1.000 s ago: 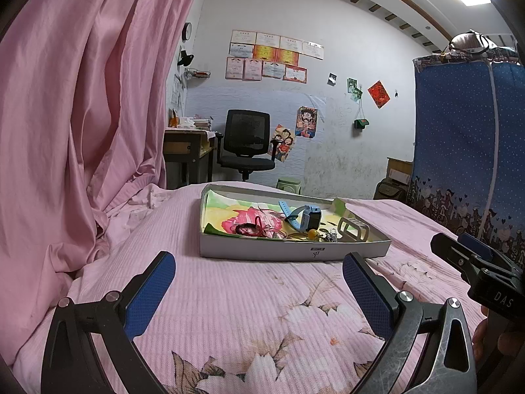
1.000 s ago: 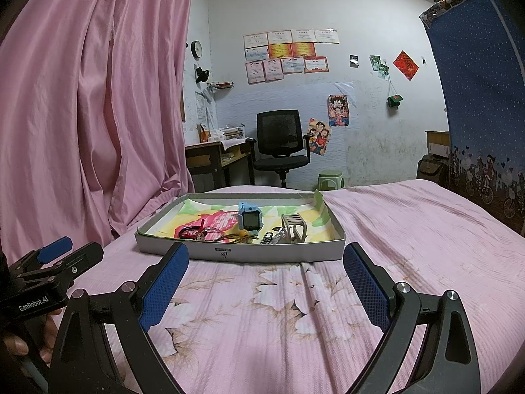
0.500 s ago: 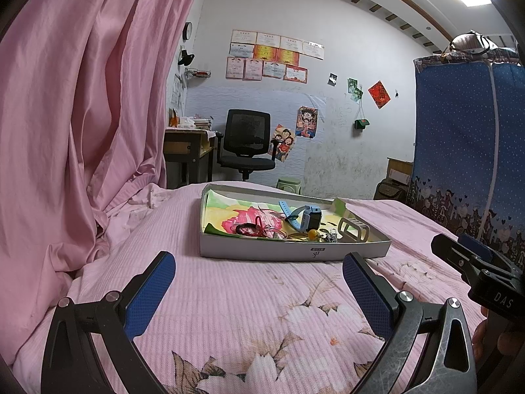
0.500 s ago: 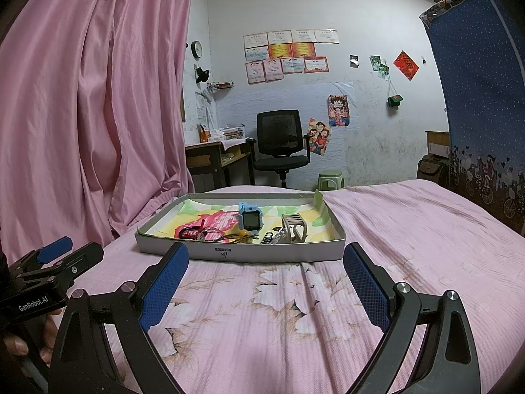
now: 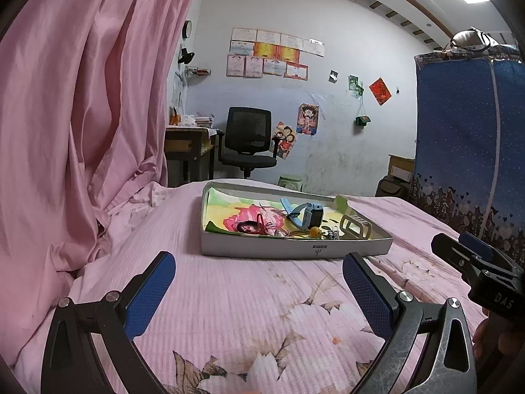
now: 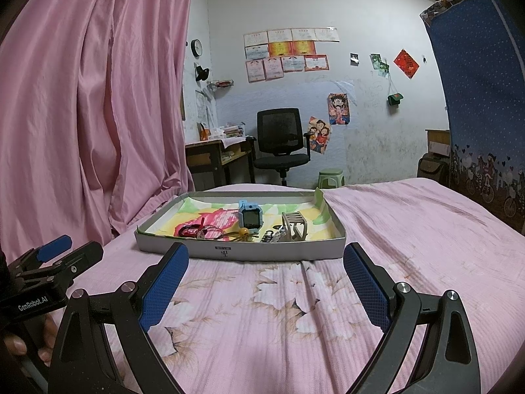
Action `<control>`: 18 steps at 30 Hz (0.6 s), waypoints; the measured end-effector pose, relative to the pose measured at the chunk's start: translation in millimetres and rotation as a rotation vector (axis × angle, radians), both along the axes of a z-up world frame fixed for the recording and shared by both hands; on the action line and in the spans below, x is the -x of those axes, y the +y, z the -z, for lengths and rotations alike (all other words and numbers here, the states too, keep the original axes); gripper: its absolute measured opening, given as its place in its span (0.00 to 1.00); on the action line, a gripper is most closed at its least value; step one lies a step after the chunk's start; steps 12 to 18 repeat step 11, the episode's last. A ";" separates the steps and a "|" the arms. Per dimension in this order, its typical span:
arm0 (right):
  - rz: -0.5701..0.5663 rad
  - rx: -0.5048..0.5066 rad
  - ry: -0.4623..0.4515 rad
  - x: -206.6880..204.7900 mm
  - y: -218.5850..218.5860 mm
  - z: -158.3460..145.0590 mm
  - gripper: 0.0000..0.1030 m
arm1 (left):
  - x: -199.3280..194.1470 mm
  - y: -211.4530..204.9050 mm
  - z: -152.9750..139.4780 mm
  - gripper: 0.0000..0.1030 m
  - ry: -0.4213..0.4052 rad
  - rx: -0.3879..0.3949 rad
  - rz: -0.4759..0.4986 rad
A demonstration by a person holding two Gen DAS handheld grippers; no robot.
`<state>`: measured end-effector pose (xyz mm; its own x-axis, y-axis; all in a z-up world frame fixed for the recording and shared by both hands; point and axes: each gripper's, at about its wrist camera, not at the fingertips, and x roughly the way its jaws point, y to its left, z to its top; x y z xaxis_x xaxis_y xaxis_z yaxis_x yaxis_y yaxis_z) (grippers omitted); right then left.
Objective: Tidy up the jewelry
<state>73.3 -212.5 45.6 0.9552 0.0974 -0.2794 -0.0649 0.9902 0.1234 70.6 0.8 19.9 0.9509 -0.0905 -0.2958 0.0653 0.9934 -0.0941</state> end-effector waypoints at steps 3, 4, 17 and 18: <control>-0.001 0.002 0.000 0.3 0.2 0.2 0.90 | -1.0 0.1 -0.4 1.00 0.000 -0.002 -0.001; -0.001 0.004 0.001 0.3 0.1 0.2 0.90 | -1.1 0.6 -0.4 1.00 -0.001 -0.002 0.000; -0.002 0.007 0.002 -0.1 1.1 0.9 0.90 | -1.2 0.7 -0.3 1.00 -0.001 -0.002 -0.001; -0.002 0.007 0.002 -0.1 1.1 0.9 0.90 | -1.2 0.7 -0.3 1.00 -0.001 -0.002 -0.001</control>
